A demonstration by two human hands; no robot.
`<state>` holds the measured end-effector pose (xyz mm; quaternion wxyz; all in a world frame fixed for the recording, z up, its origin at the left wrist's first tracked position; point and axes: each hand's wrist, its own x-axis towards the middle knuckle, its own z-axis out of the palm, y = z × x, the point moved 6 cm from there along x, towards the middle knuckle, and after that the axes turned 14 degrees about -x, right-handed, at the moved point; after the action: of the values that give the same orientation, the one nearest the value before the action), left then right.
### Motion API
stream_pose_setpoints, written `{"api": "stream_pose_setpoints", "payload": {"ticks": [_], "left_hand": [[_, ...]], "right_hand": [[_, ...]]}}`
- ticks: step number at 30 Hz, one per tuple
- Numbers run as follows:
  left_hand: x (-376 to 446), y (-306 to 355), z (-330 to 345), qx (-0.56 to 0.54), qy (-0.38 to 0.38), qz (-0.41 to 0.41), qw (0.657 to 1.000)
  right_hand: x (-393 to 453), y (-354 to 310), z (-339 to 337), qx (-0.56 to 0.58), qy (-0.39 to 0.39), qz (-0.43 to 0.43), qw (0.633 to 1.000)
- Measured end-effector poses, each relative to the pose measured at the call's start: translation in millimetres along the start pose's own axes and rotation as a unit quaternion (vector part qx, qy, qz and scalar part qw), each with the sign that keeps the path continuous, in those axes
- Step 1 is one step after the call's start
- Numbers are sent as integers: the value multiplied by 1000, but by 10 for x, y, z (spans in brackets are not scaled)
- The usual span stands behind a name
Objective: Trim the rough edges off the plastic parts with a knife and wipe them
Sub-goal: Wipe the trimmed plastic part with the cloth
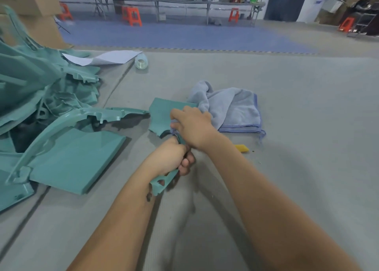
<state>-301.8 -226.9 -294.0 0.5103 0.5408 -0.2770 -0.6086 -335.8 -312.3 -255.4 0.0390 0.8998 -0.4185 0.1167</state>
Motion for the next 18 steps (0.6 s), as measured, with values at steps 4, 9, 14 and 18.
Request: {"api": "stream_pose_setpoints", "payload": {"ticks": [4,9,14,18], "left_hand": [[-34,-12,-42,-55,-11,-35,998],[-56,-26,-74,-110,-31,-63,991],[-11,-22,-96,-145,-4,-80,986],[7,-8,-60,-173,3,-91,981]], "right_hand": [[213,122,3,-63,17,11,998],[321,457,24,-98,63,107,988],[267,473,41,-111,59,134,983],[43,220,7,-76,-1,66,995]]}}
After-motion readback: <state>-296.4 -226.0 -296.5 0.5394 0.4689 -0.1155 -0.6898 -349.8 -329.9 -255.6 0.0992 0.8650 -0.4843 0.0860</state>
